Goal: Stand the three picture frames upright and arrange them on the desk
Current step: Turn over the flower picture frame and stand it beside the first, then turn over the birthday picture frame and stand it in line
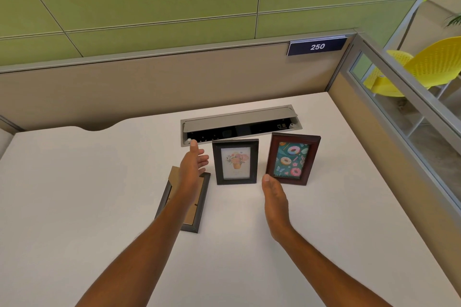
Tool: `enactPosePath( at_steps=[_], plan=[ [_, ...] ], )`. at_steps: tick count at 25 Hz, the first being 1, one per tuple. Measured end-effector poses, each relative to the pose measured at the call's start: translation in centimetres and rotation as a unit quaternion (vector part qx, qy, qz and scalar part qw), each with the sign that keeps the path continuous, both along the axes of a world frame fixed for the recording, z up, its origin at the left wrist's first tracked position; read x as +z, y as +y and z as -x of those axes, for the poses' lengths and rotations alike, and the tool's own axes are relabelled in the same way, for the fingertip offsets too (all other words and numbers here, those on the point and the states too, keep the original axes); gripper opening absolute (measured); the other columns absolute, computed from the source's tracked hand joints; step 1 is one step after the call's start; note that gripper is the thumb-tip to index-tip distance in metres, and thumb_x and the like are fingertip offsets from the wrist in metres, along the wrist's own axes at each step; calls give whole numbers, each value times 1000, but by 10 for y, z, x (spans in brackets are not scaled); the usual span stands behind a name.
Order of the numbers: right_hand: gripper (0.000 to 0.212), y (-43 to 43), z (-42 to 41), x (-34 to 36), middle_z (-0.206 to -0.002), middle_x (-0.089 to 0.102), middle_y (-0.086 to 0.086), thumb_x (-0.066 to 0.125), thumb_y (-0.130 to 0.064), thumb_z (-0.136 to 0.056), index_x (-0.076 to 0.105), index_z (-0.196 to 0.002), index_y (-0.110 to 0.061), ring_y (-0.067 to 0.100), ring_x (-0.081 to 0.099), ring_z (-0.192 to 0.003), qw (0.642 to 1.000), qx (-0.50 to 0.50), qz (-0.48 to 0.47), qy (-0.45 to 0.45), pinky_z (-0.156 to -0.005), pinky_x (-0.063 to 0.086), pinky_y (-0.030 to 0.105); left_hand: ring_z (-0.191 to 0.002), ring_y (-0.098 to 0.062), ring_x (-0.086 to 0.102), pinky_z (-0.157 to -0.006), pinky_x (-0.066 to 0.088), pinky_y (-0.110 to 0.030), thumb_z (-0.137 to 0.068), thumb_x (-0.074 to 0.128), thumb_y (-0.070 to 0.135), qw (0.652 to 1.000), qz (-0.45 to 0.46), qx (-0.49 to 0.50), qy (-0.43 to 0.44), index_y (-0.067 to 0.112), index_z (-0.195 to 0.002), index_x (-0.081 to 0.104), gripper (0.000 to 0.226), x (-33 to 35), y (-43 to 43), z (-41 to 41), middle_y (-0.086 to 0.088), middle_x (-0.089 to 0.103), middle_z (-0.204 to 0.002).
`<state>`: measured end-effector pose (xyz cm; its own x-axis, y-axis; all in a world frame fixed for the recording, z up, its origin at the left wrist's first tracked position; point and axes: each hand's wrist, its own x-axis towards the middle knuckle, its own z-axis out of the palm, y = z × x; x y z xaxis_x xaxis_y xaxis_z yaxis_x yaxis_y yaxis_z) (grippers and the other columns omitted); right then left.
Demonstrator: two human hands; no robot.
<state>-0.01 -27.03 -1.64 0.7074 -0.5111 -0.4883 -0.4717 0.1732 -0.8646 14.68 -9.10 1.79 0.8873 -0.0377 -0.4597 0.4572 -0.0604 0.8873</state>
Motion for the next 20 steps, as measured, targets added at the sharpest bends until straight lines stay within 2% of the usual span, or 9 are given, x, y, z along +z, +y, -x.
enactPosePath(
  at_steps=[4, 7, 10, 12, 15, 18, 20],
  plan=[
    [51, 9, 13, 3, -153, 61, 0, 47, -55, -109, 55, -151, -27, 26, 56, -144, 999, 42, -12, 0, -124, 43, 48, -112, -29, 76, -99, 60, -43, -105, 39, 74, 997, -31, 68, -21, 19, -122, 72, 66, 2, 19, 20, -8, 80, -115],
    [29, 19, 18, 10, -136, 68, 0, 48, -55, -109, 60, -126, -34, 25, 63, -131, 997, 76, -14, 9, -116, 49, 46, -102, -25, 76, -92, 60, -42, -104, 40, 74, 995, -43, 92, -17, 23, -110, 74, 62, 3, 38, 38, -5, 80, -109],
    [37, 30, 18, 12, -132, 69, -1, 46, -57, -109, 63, -125, -28, 24, 65, -127, 993, 119, -17, 13, -114, 51, 44, -89, -22, 71, -82, 59, -39, -102, 42, 77, 991, -58, 118, -21, 27, -90, 70, 59, 2, 57, 56, -1, 77, -97],
    [46, 37, 17, 12, -132, 70, -1, 45, -58, -109, 64, -131, -22, 22, 65, -126, 989, 149, -16, 9, -113, 51, 43, -99, -23, 74, -93, 61, -42, -102, 43, 77, 988, -68, 140, -20, 24, -100, 75, 62, 0, 71, 67, -4, 80, -105],
    [49, 51, 14, 12, -133, 70, -2, 44, -60, -109, 65, -133, -22, 21, 65, -126, 981, 192, -16, 5, -111, 52, 42, -109, -24, 74, -105, 59, -47, -102, 43, 75, 981, -91, 167, -21, 21, -112, 76, 65, -3, 91, 84, -5, 80, -112],
    [49, 70, 12, 10, -131, 69, -4, 44, -64, -108, 64, -132, -26, 20, 65, -125, 976, 217, -21, 17, -112, 52, 43, -117, -24, 68, -106, 53, -45, -102, 42, 76, 977, -119, 175, -14, 19, -119, 75, 68, -6, 108, 95, 0, 77, -119],
    [41, 84, 8, 8, -127, 69, -5, 45, -67, -105, 63, -120, -33, 19, 65, -123, 974, 223, -30, 34, -108, 53, 41, -113, -22, 62, -98, 45, -42, -103, 40, 76, 976, -148, 159, 5, 20, -115, 71, 66, -8, 120, 96, 6, 71, -111]
  ],
)
